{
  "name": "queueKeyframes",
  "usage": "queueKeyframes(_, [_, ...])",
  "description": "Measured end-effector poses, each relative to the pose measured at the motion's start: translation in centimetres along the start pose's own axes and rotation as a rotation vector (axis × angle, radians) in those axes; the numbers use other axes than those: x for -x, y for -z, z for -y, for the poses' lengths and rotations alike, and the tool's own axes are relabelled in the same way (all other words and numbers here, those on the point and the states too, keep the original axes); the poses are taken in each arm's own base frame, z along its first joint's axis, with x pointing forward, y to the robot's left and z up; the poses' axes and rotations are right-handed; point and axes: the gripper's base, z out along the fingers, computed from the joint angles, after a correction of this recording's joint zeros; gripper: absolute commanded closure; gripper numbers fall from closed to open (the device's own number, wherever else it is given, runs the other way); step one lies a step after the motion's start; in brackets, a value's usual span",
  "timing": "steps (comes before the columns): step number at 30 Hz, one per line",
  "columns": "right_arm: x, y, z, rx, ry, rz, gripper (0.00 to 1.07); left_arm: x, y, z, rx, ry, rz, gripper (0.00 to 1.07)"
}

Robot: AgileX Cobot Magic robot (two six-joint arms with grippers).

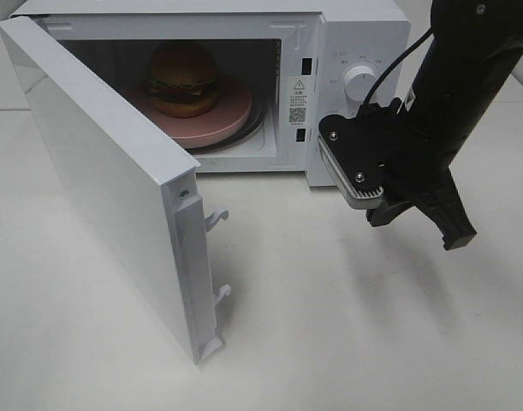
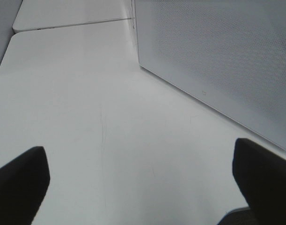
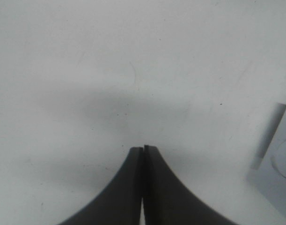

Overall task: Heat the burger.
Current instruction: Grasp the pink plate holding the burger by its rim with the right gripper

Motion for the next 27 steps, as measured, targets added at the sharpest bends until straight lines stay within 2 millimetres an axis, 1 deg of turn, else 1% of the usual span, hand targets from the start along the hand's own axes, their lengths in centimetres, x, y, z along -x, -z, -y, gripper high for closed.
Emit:
queueKeyframes(1, [0.0,0.0,0.0,-0.005,0.008,0.001,1.00,0.0,0.0,0.0,0.000,0.000,0.000,0.06])
queueKeyframes(2, [0.0,0.0,0.2,-0.017,0.024,0.002,0.96,0.0,0.0,0.0,0.000,0.000,0.000,0.06])
queueKeyframes(3, [0.0,0.0,0.2,-0.017,0.024,0.002,0.96,0.0,0.0,0.0,0.000,0.000,0.000,0.06])
queueKeyframes(4, [0.1,0.0,0.2,-0.028,0.039,0.004,0.91,0.0,0.0,0.0,0.000,0.000,0.000,0.06])
queueKeyframes(5, [0.1,0.0,0.2,-0.028,0.039,0.004,0.91,0.0,0.0,0.0,0.000,0.000,0.000,0.06])
queueKeyframes(6, [0.3,0.0,0.3,-0.036,0.044,0.006,0.87,0.0,0.0,0.0,0.000,0.000,0.000,0.06])
queueKeyframes(7, [0.7,0.0,0.5,-0.067,0.057,0.013,0.75,0.0,0.0,0.0,0.000,0.000,0.000,0.06])
queueKeyframes(8, [0.7,0.0,0.5,-0.067,0.057,0.013,0.75,0.0,0.0,0.0,0.000,0.000,0.000,0.06])
queueKeyframes(9, [1.3,0.0,0.7,-0.103,0.071,0.023,0.62,0.0,0.0,0.0,0.000,0.000,0.000,0.06])
queueKeyframes(10, [1.3,0.0,0.7,-0.103,0.071,0.023,0.62,0.0,0.0,0.0,0.000,0.000,0.000,0.06])
queueKeyframes(11, [1.6,0.1,0.9,-0.127,0.076,0.029,0.53,0.0,0.0,0.0,0.000,0.000,0.000,0.06])
queueKeyframes(12, [2.1,0.1,1.2,-0.170,0.079,0.041,0.38,0.0,0.0,0.0,0.000,0.000,0.000,0.06])
queueKeyframes(13, [2.1,0.1,1.2,-0.170,0.079,0.041,0.38,0.0,0.0,0.0,0.000,0.000,0.000,0.06])
queueKeyframes(14, [2.4,0.2,1.3,-0.182,0.072,0.047,0.29,0.0,0.0,0.0,0.000,0.000,0.000,0.06])
queueKeyframes(15, [3.0,0.4,1.4,-0.205,0.055,0.060,0.17,0.0,0.0,0.0,0.000,0.000,0.000,0.06])
queueKeyframes(16, [3.0,0.4,1.4,-0.205,0.055,0.060,0.17,0.0,0.0,0.0,0.000,0.000,0.000,0.06])
queueKeyframes(18, [3.7,0.9,2.0,-0.252,0.019,0.082,0.10,0.0,0.0,0.0,0.000,0.000,0.000,0.06])
queueKeyframes(19, [3.7,0.9,2.0,-0.252,0.019,0.082,0.10,0.0,0.0,0.0,0.000,0.000,0.000,0.06])
queueKeyframes(23, [4.0,1.9,3.2,-0.334,0.005,0.098,0.12,0.0,0.0,0.0,0.000,0.000,0.000,0.06])
queueKeyframes(27, [4.1,2.3,3.6,-0.374,0.009,0.100,0.13,0.0,0.0,0.0,0.000,0.000,0.000,0.06])
